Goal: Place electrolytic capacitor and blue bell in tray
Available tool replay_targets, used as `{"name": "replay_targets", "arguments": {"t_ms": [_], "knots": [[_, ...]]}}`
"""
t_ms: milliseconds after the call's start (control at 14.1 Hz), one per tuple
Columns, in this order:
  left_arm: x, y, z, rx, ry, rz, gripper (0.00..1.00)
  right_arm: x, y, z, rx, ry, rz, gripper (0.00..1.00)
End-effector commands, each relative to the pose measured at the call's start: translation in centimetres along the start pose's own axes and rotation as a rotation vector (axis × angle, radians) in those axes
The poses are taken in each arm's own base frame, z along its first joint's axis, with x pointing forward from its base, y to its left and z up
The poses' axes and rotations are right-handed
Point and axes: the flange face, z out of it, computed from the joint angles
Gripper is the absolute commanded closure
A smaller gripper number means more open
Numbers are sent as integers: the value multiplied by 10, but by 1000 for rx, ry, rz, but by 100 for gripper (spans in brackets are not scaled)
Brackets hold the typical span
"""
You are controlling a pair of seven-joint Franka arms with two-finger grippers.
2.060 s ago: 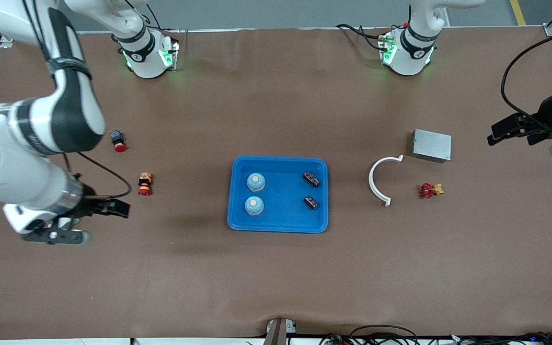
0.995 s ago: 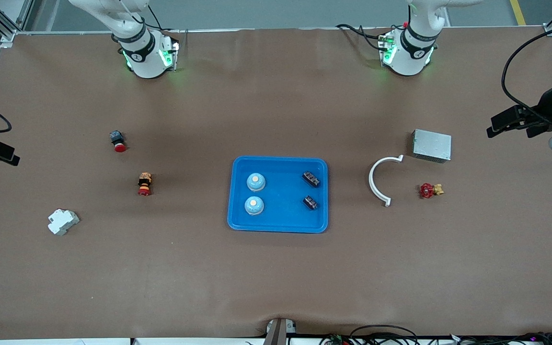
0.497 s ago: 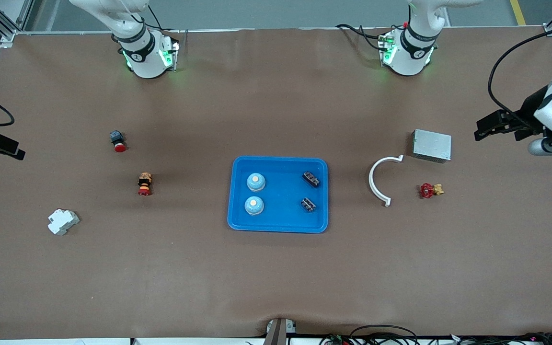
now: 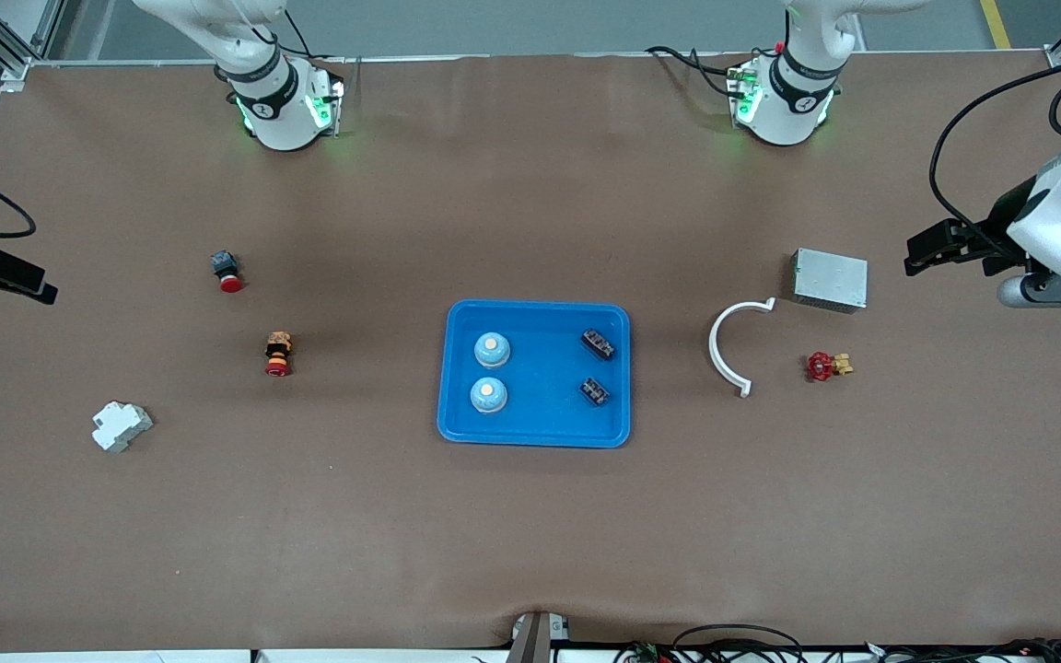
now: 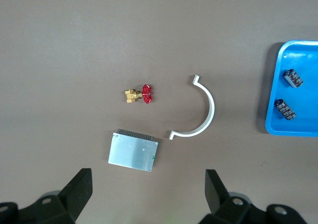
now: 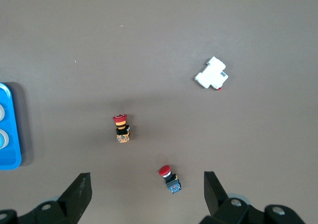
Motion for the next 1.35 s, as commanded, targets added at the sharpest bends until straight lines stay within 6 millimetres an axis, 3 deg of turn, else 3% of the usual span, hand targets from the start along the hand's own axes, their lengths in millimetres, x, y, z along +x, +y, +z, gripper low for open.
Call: {"name": "replay_targets", "arguments": {"t_ms": [0, 639, 1279], "knots": [[2, -4, -4, 17, 13, 5, 0, -10, -5, 0, 15, 6, 5, 0], [2, -4, -2, 16, 9, 4, 0, -13, -21, -13, 11, 41, -25, 0], [2, -4, -1, 16, 8, 2, 0, -15, -22, -16, 11, 47, -20, 0]]}}
